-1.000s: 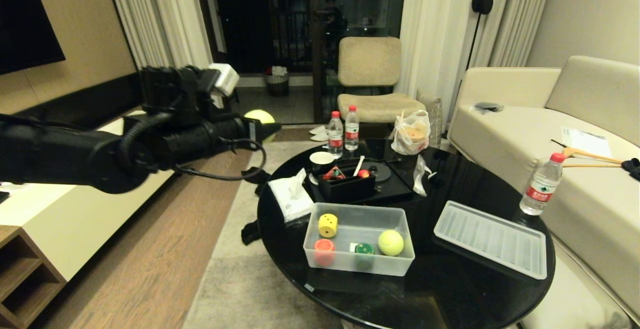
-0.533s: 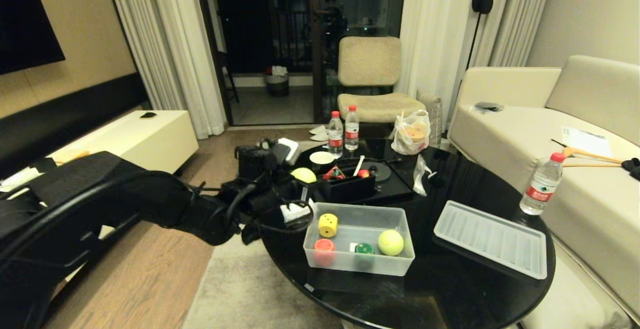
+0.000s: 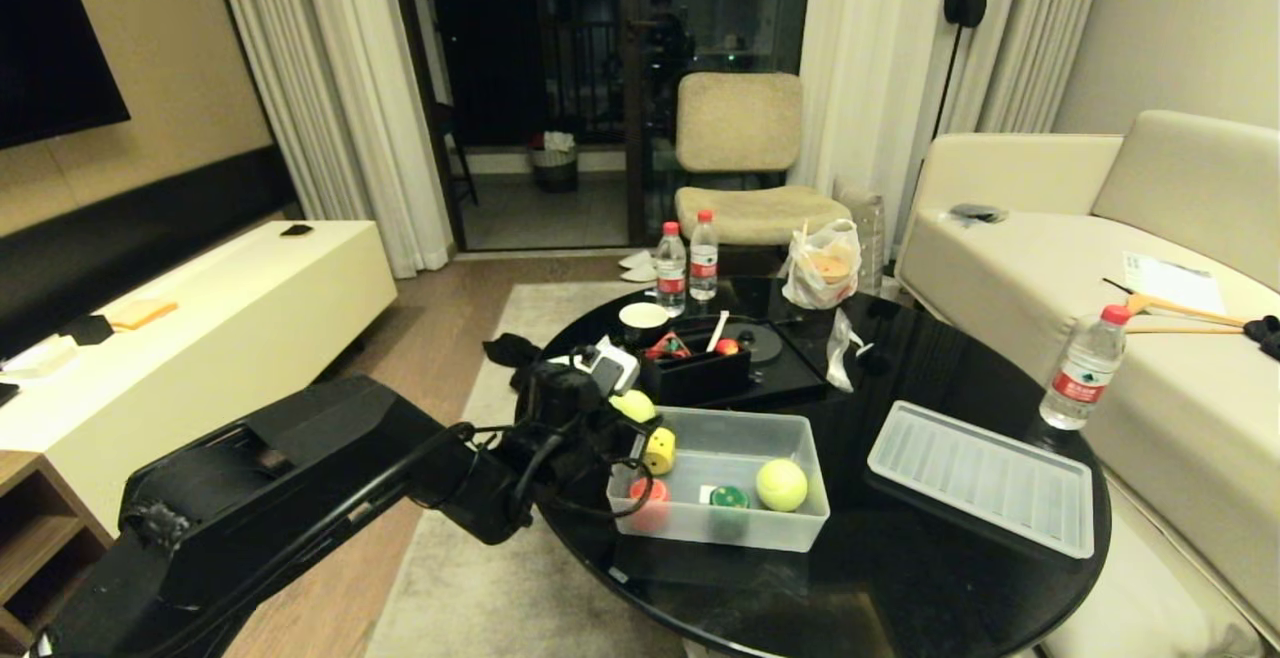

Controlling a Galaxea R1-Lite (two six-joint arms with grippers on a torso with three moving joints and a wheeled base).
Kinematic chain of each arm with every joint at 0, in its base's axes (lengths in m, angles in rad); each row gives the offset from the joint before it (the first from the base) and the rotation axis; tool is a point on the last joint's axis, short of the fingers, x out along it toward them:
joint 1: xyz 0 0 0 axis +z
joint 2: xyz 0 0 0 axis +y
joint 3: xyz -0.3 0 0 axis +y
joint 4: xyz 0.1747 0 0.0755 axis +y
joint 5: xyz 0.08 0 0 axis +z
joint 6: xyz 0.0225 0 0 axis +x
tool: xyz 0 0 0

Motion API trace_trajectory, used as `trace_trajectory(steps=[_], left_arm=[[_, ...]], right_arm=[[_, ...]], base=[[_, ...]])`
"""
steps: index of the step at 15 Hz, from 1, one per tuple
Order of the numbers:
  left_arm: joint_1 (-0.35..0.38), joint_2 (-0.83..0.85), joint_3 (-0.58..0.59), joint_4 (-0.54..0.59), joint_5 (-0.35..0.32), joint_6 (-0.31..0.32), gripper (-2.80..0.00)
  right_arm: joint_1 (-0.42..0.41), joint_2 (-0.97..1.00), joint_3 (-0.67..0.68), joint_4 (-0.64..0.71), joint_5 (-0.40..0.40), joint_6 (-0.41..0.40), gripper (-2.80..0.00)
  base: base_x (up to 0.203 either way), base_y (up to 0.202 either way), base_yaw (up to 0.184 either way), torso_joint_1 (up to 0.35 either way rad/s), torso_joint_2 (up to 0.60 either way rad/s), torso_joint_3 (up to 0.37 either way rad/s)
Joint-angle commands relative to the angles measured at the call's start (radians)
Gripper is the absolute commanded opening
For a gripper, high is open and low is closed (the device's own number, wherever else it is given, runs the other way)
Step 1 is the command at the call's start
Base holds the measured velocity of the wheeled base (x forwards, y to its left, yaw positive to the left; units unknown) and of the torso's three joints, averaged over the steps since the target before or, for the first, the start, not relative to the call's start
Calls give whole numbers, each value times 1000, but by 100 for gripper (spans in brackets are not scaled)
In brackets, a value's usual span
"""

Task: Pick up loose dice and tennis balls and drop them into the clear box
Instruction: Put the ball in the box

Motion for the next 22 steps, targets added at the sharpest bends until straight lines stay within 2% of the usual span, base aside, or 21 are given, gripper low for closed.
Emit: trace_trajectory(steps=[1,12,13,22], left_arm=[[-6,47,-25,-2,0,1,-280],[-35,77,-34,-2,1,1,-280],[-36,75,-34,-2,1,1,0],[-47,-5,-17,-18,14,-2,0]], right_arm=[[1,1,0,0,0,0,-280],[0,1,0,0,0,0,-280],[0,1,0,0,0,0,-280],[0,1,0,0,0,0,-280]], base=[[0,0,0,0,0,0],[0,0,0,0,0,0],[0,0,0,0,0,0],[0,0,0,0,0,0]])
